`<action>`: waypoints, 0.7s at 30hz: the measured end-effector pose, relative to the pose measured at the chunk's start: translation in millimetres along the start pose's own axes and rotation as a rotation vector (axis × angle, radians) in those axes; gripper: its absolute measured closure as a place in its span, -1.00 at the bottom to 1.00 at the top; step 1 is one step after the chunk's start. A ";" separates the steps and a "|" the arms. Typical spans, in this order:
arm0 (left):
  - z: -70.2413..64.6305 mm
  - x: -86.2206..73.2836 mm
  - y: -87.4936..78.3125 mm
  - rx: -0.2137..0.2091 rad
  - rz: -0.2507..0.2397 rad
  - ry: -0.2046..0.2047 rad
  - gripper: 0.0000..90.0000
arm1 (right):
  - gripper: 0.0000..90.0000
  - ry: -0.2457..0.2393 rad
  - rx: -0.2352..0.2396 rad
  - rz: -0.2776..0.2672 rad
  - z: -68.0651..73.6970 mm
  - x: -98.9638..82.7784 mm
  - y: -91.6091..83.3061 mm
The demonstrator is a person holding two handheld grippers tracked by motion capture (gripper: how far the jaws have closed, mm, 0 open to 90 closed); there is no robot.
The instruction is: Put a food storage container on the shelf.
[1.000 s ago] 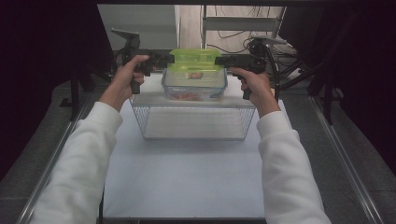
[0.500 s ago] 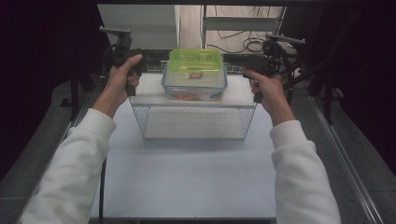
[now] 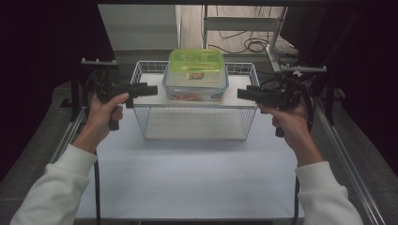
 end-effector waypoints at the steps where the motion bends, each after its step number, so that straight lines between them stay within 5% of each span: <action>1: -5.5 -8.2 -1.3 0.004 0.005 0.014 -0.54 | -0.14 -0.016 -0.008 0.011 0.3 -8.9 -2.3; 11: -49.0 -99.8 10.7 -0.026 0.092 0.064 -0.54 | -0.20 -0.050 -0.006 0.103 -16.7 -108.4 -4.3; 21: -44.6 -172.0 33.8 0.016 0.224 0.039 -0.53 | -0.21 0.009 -0.039 0.188 -49.1 -174.5 3.4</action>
Point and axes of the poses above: each handheld gripper's, and its own axes: y roughly forward along the jaws, x roughly out of its top, z roughly to its left, the point moved 4 cm from there along y, roughly forward along the jaws, and after that the axes turned 12 degrees about y, right-handed, at the moved point
